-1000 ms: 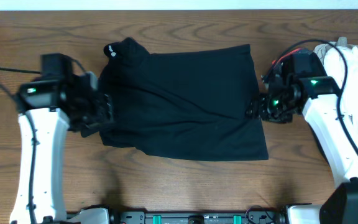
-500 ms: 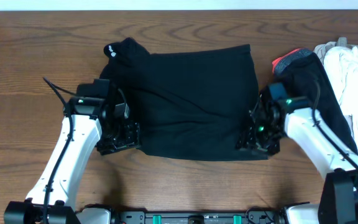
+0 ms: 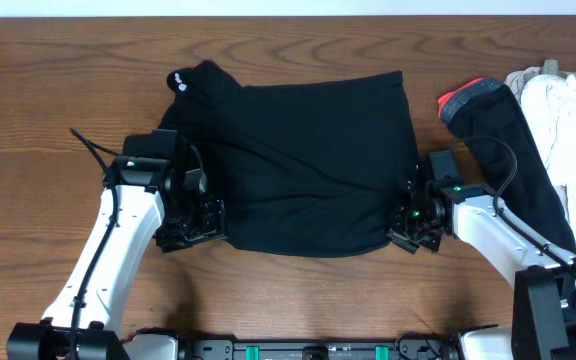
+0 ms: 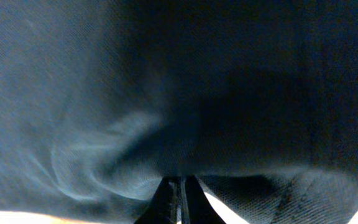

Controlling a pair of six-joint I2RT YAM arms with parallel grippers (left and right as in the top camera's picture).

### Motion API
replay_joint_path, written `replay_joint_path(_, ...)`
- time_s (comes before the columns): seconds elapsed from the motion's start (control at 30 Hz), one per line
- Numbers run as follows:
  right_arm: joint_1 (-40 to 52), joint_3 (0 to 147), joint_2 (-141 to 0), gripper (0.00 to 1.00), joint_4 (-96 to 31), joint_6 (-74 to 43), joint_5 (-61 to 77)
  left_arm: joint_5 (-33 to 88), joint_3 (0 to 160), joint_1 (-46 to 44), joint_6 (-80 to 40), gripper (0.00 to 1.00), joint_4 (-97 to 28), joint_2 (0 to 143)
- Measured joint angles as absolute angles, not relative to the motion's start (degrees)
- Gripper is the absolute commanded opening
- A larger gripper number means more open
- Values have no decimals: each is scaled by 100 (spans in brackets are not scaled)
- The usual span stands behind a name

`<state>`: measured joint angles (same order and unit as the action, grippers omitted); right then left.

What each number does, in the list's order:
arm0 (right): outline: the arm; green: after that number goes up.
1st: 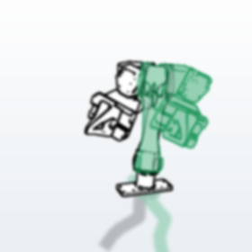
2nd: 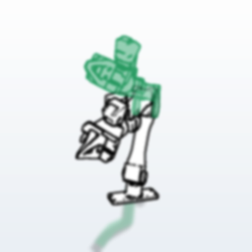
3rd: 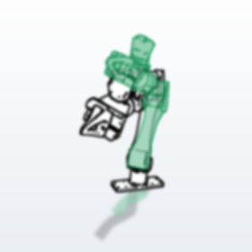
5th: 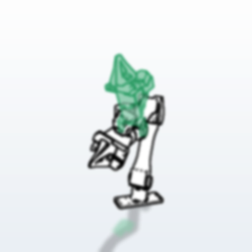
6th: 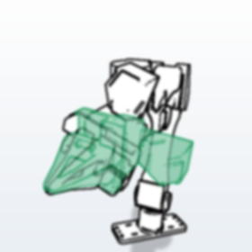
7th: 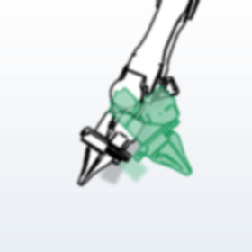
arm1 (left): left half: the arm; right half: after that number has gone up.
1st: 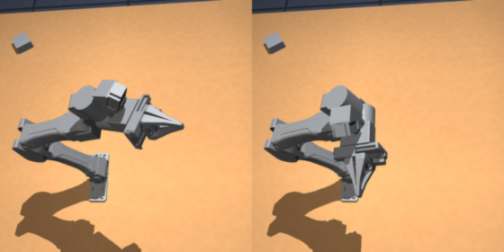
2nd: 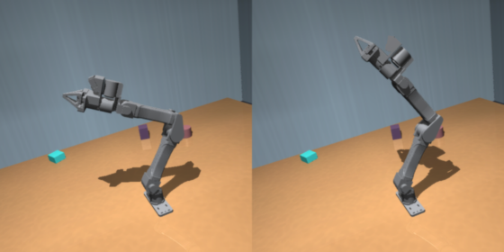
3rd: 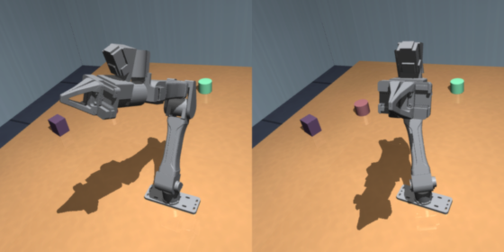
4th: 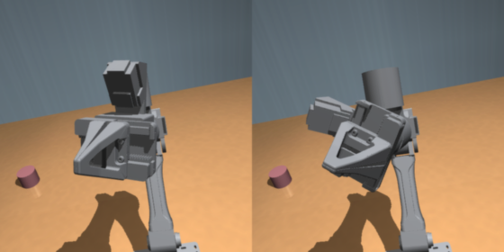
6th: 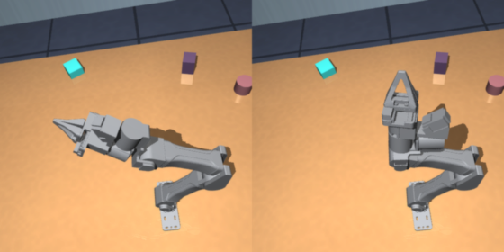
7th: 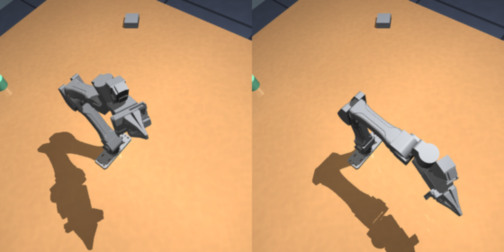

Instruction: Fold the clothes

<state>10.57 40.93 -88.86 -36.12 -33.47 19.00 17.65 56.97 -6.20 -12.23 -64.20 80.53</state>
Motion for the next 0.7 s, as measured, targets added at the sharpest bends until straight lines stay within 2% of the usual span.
replay_joint_path(0.17, 952, 4488, -8888, 1, -3916, -3114, 2012, 1767, 5658, -701, -1223, 71, -6403, 8053)
replay_joint_path(0.37, 821, 5767, -8888, 1, -4392, -2526, 2180, 1769, 5527, -1205, -1267, 71, -6270, 8053)
replay_joint_path(0.7, 296, 6683, -8888, 1, -4171, -2318, 2167, 1765, 5507, -2134, -1354, 72, -5708, 8053)
